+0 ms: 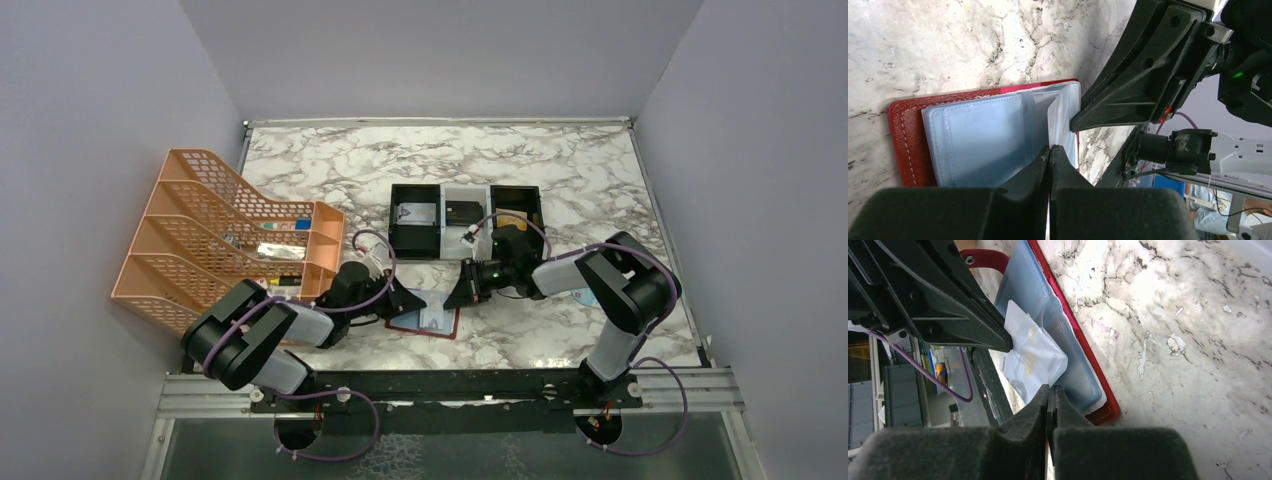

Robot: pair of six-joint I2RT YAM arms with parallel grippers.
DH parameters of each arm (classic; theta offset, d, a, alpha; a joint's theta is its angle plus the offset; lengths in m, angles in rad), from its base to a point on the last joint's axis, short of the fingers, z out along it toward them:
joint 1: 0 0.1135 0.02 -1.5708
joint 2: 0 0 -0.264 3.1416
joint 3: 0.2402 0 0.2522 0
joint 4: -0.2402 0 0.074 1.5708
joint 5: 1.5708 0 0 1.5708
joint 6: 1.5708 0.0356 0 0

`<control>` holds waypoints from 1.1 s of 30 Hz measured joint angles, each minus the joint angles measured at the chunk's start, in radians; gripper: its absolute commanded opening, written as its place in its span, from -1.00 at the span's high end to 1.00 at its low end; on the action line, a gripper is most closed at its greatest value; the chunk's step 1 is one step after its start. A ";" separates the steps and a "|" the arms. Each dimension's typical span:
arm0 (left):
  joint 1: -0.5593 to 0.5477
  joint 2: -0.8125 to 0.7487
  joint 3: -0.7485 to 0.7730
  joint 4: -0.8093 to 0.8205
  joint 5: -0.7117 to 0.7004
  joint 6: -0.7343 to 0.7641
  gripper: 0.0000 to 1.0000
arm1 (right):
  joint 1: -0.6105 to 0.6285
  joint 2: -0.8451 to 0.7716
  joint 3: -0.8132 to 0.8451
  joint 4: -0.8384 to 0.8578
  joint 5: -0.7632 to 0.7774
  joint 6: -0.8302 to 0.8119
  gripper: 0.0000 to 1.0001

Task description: Take the credit cards out of the card holder

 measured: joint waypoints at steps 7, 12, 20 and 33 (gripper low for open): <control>0.003 -0.031 -0.034 0.014 0.000 -0.006 0.97 | 0.000 0.000 0.011 -0.025 0.005 -0.011 0.98; 0.013 -0.056 -0.052 0.004 -0.001 -0.006 0.94 | 0.000 -0.001 0.015 -0.036 0.006 -0.016 0.98; 0.014 -0.064 -0.052 -0.011 0.000 0.003 0.81 | 0.000 -0.004 0.016 -0.039 0.005 -0.018 0.90; 0.015 -0.017 -0.027 -0.024 0.042 0.028 0.75 | 0.003 -0.089 0.016 -0.105 0.037 -0.014 0.66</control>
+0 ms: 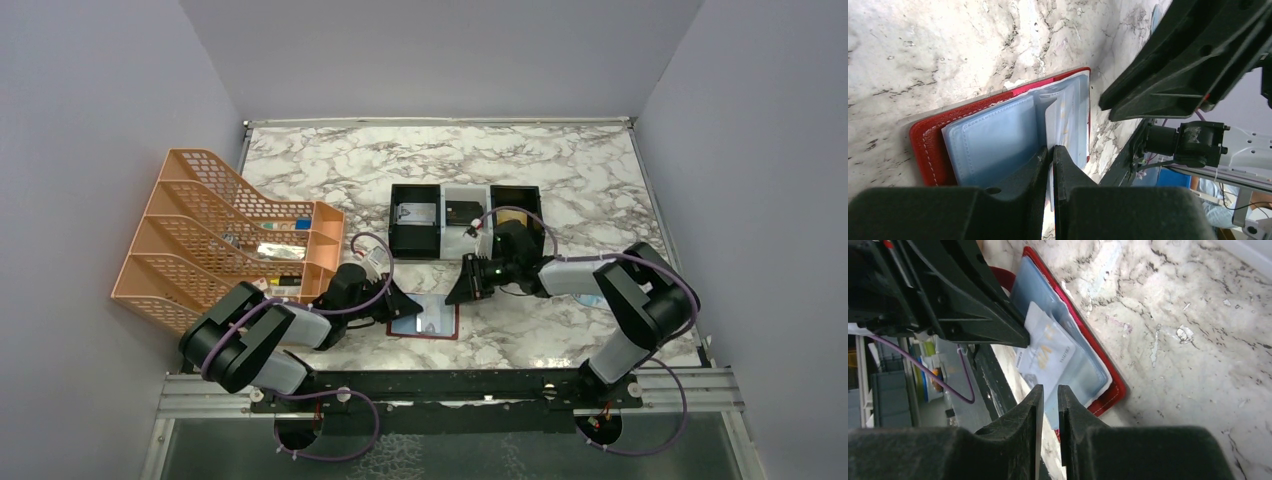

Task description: Take the credit cards out of the card holder

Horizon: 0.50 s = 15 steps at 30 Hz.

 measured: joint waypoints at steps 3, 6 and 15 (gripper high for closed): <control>0.000 0.001 0.000 0.000 0.006 0.003 0.75 | 0.021 -0.053 0.018 -0.043 0.035 -0.007 0.67; 0.000 0.005 0.000 0.000 0.010 0.005 0.75 | 0.076 -0.064 0.070 -0.068 0.085 -0.011 0.68; 0.000 0.007 0.004 -0.001 0.014 0.006 0.58 | 0.155 -0.024 0.077 -0.134 0.274 0.006 0.70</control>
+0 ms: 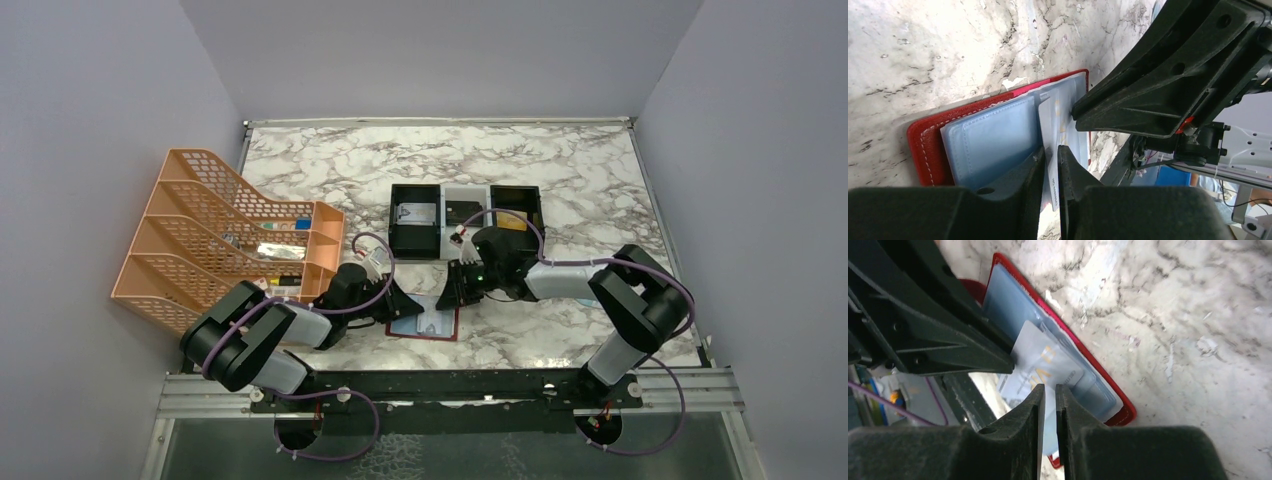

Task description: Take the credit cards out of the card holder

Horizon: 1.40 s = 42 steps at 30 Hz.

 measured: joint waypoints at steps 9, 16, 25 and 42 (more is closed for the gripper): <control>0.000 -0.001 0.000 -0.002 0.004 0.000 0.69 | 0.002 0.009 -0.018 0.016 0.032 0.054 0.74; 0.001 -0.026 -0.006 -0.006 0.004 -0.004 1.00 | 0.002 0.009 -0.021 0.018 0.048 0.066 0.76; 0.004 -0.083 -0.033 -0.014 -0.015 -0.024 1.00 | 0.006 0.003 -0.021 0.016 0.066 0.063 0.77; 0.004 -0.243 -0.009 -0.259 -0.059 0.042 0.98 | 0.018 -0.083 0.005 -0.074 0.055 -0.006 0.57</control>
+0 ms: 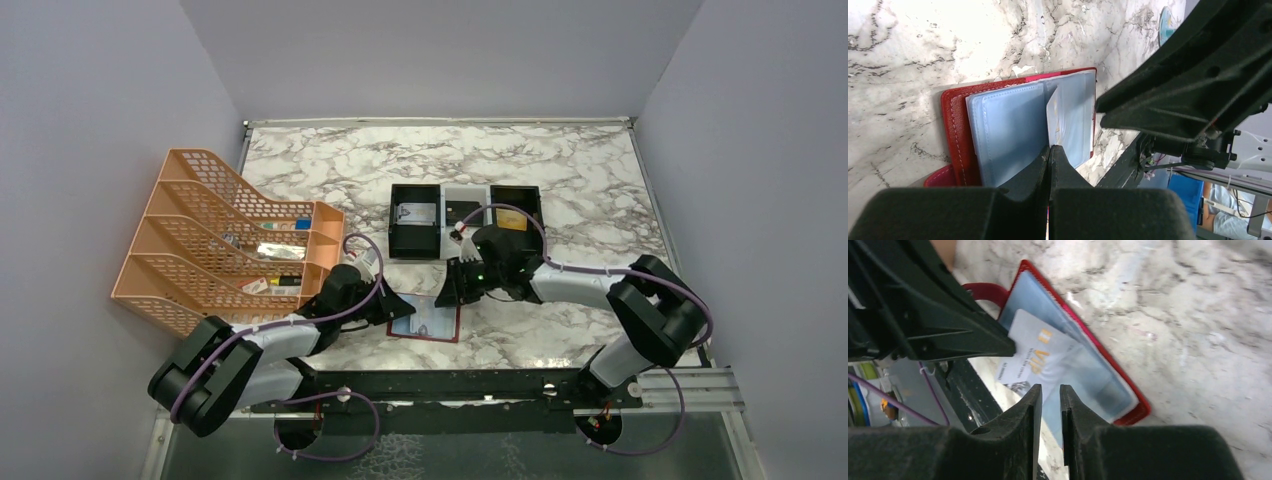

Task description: Take the credit cards out of the card holder

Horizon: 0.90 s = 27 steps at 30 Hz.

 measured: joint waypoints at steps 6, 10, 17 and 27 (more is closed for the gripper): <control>0.000 0.000 0.003 -0.018 0.000 0.004 0.78 | 0.047 0.031 -0.001 0.039 -0.024 0.043 0.56; 0.000 0.000 0.003 -0.029 0.000 0.003 0.62 | 0.049 0.074 -0.021 0.055 -0.021 0.087 0.56; 0.000 0.000 0.003 -0.032 0.054 0.018 0.45 | 0.048 0.089 -0.039 0.115 -0.021 0.128 0.58; -0.003 0.037 0.016 -0.032 0.109 0.033 0.85 | 0.048 0.105 -0.030 0.130 -0.019 0.129 0.59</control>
